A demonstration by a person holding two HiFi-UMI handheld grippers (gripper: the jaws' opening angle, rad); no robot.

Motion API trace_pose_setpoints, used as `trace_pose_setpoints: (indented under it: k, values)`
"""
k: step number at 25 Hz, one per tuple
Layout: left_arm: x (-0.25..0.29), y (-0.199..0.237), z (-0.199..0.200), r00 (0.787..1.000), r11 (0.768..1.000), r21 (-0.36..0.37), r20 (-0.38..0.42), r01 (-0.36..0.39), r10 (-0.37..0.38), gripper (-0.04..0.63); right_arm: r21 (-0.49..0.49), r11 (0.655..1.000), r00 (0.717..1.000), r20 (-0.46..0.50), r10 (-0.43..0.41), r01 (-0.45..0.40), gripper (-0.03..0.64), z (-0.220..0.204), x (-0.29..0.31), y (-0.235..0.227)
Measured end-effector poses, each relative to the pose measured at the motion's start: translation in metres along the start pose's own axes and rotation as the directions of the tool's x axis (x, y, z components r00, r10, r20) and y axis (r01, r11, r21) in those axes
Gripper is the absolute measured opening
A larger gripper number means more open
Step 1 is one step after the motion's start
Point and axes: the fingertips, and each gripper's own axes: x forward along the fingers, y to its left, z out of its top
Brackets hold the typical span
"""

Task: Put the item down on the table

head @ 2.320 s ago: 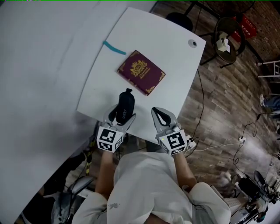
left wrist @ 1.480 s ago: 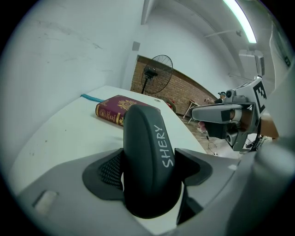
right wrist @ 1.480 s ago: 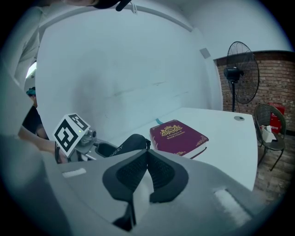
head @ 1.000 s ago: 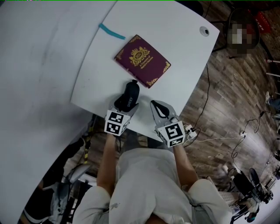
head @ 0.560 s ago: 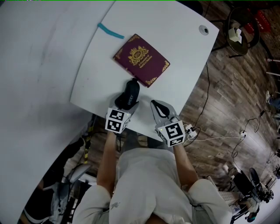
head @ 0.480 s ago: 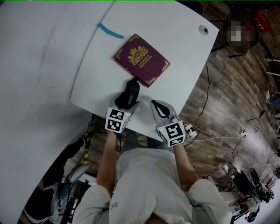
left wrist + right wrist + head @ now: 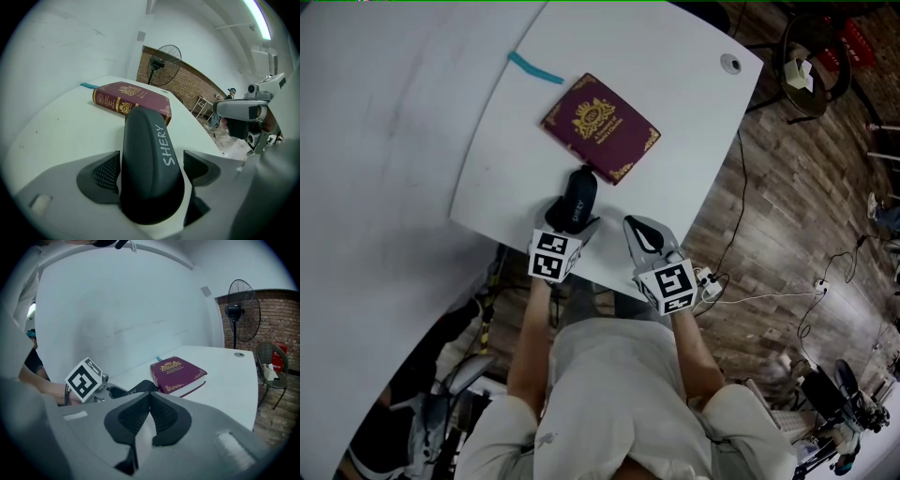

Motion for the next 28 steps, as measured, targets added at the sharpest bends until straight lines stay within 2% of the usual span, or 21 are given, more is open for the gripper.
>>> trace_pose_setpoints:
  k: [2, 10, 16, 22, 28]
  values:
    - [-0.001, 0.001, 0.001, 1.0, 1.0, 0.003, 0.01, -0.007, 0.007, 0.458, 0.0, 1.0, 1.0, 0.003, -0.006, 0.006, 0.005, -0.001, -0.002, 0.0]
    - [-0.013, 0.001, 0.007, 0.999, 1.0, 0.013, 0.041, -0.017, 0.016, 0.462, -0.007, 1.0, 0.999, 0.029, -0.03, 0.031, 0.005, 0.001, -0.012, 0.004]
    - [-0.041, 0.0, 0.026, 0.992, 0.999, 0.021, 0.122, -0.033, 0.03, 0.454, -0.019, 0.998, 0.996, 0.066, -0.052, 0.054, 0.005, 0.011, -0.023, 0.011]
    - [-0.082, -0.005, 0.044, 0.977, 0.996, 0.07, 0.211, -0.047, 0.032, 0.32, -0.029, 0.996, 0.989, 0.121, -0.085, 0.089, 0.005, 0.027, -0.037, 0.021]
    - [-0.119, -0.014, 0.058, 0.958, 0.993, 0.105, 0.287, -0.046, 0.014, 0.22, -0.062, 0.991, 0.978, 0.179, -0.11, 0.123, 0.003, 0.044, -0.054, 0.033]
